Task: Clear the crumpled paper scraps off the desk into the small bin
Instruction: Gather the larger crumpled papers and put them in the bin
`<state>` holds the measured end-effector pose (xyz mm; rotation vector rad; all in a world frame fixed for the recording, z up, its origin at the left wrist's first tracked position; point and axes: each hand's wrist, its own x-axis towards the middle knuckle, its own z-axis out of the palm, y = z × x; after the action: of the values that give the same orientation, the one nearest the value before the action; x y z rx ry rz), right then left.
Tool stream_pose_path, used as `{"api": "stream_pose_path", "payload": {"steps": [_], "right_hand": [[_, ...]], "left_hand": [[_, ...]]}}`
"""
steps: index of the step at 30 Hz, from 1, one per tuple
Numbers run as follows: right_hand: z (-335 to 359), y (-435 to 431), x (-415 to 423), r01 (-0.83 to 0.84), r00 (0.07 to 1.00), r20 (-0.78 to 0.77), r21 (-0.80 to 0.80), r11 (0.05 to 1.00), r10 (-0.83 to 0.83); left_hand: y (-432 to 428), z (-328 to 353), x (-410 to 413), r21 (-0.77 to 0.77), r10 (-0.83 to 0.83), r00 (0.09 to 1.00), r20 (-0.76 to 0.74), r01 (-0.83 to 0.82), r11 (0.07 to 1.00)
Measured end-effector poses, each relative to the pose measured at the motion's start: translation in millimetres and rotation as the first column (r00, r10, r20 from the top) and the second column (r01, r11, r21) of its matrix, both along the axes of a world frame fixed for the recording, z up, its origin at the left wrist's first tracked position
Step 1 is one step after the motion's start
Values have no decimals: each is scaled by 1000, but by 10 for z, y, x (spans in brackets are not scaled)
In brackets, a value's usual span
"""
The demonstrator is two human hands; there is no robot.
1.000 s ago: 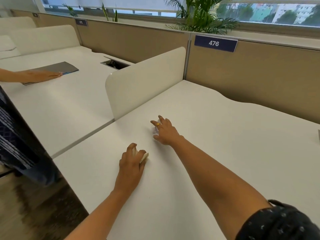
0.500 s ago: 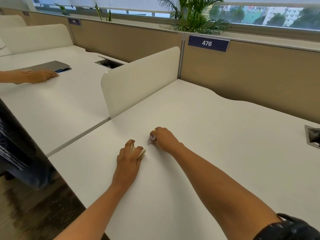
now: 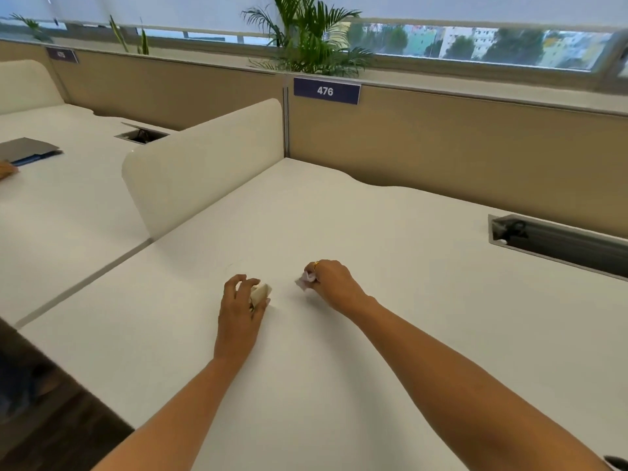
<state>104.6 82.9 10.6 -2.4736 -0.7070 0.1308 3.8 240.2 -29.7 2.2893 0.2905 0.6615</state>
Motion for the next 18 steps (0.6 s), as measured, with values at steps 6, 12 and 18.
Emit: {"api": "stream_pose_path", "payload": {"steps": [6,12,18], "right_hand": [[85,-1140,-212,201,980,1,42,979,-201],[201,-2218,-431,404,914,-60,32,914,-401],[195,-3225,-647,553,824,112,52,831,-555]], "left_hand": [[-1011,30,120,-46,-161,987,-15,160,986],[-1974,-39,136,-46,-360,932,-44,358,933],[-2767,-40,126,-83,-481,875,-55,476,875]]}}
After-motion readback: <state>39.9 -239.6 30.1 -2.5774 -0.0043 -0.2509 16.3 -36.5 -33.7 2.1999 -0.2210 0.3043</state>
